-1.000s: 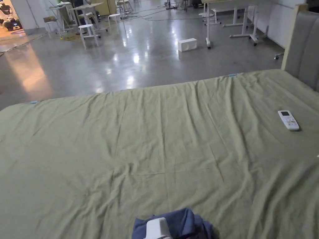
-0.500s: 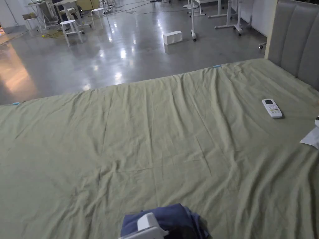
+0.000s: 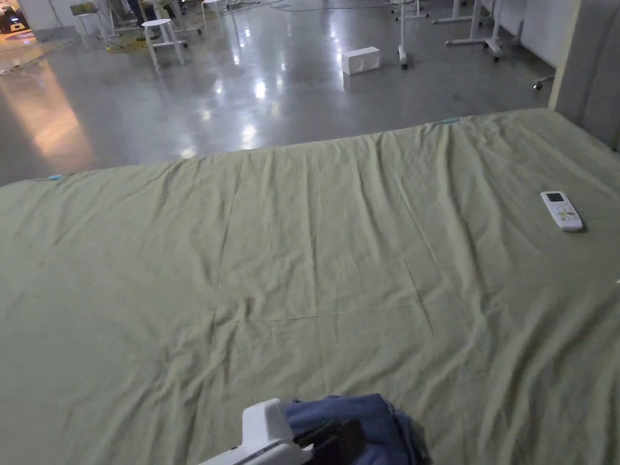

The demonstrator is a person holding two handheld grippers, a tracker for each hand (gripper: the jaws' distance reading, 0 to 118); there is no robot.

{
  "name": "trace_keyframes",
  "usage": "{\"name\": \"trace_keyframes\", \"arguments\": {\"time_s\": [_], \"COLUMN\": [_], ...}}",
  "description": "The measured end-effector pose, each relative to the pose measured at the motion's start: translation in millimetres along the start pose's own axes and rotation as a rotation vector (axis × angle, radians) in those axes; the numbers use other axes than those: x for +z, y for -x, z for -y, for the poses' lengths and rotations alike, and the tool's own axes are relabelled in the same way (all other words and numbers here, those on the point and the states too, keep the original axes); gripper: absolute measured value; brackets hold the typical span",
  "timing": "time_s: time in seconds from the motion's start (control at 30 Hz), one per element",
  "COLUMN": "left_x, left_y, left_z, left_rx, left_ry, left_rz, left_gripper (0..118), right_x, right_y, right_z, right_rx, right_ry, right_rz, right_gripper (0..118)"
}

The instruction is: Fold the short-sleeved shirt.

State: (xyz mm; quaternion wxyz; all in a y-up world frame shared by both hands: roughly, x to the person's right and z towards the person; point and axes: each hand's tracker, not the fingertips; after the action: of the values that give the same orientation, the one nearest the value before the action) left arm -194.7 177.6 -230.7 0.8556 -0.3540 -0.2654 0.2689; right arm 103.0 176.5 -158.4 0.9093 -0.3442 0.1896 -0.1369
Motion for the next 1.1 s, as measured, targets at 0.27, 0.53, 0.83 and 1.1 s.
{"name": "trace_keyframes", "arguments": {"time_s": [0.27, 0.53, 0.83, 1.1], "left_x": [66, 37, -48, -43], "left_y": [67, 125, 138, 136], "left_z": [-6, 0, -2, -5], "left_rx": [0.068, 0.229, 0.284, 0.234], "left_ry": [-0.081, 0.037, 0.215, 0.251], "left_rz": [-0.255, -0.061, 0.158, 0.041], "left_gripper": [6, 118, 118, 35], "right_x": [-161, -157, -164, -157], "right_y": [-2, -26, -25, -23], "right_z": [-32, -33, -36, -26], "right_rx": [0.049, -0.088, -0.129, -0.104], "right_ry": [0.432, 0.392, 0.423, 0.371], "right_rz": [0.188, 0.067, 0.071, 0.075], "right_gripper": [0, 0, 0, 0]}}
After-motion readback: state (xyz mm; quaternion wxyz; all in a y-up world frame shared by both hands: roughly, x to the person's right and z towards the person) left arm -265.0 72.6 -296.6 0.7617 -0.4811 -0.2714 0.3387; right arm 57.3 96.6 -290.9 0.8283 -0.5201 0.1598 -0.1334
